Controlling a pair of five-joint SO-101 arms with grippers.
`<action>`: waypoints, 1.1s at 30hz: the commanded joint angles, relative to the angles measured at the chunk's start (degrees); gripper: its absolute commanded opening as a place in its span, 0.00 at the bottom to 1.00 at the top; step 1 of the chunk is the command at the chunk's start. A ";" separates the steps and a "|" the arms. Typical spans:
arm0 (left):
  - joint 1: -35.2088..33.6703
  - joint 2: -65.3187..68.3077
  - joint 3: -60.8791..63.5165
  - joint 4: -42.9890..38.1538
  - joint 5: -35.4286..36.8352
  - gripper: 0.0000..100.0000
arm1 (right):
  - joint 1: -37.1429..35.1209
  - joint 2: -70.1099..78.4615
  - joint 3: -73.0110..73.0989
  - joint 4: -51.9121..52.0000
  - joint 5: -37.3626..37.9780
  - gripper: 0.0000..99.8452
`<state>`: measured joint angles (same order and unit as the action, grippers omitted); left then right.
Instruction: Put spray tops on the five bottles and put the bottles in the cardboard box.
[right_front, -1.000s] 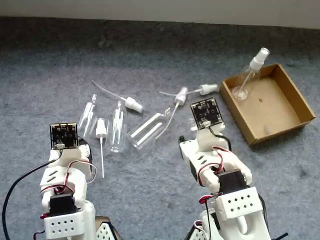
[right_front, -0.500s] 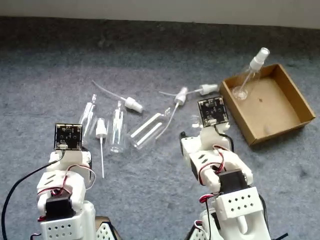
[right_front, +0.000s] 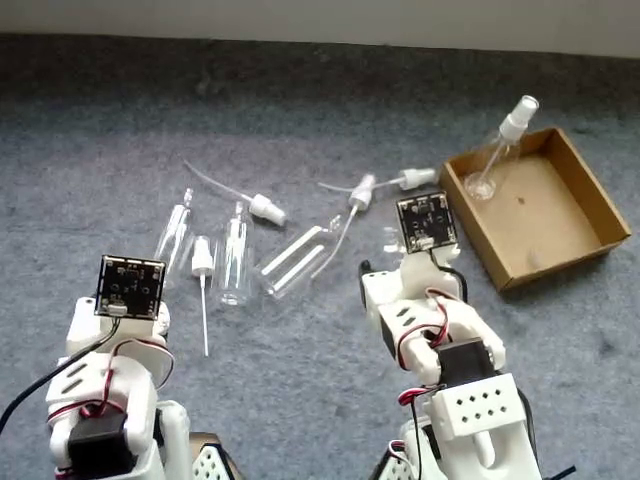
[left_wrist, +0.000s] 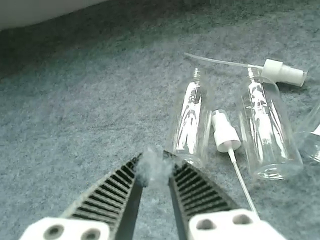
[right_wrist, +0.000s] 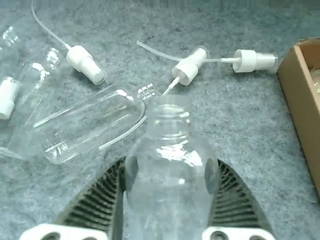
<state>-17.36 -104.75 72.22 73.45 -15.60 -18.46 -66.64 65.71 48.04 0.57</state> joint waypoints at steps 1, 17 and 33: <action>-1.01 1.63 -4.44 0.09 -0.97 0.00 | -0.84 -1.01 -0.57 -6.73 -0.35 0.11; 1.27 47.34 -26.68 0.97 -1.05 0.00 | -0.84 -1.01 -0.22 -19.65 -0.53 0.10; 14.55 79.43 -42.68 5.71 -0.62 0.00 | -0.84 -1.01 17.19 -37.23 -0.53 0.10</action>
<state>-4.26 -31.34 36.00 78.99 -16.13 -18.46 -66.55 83.30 12.88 0.57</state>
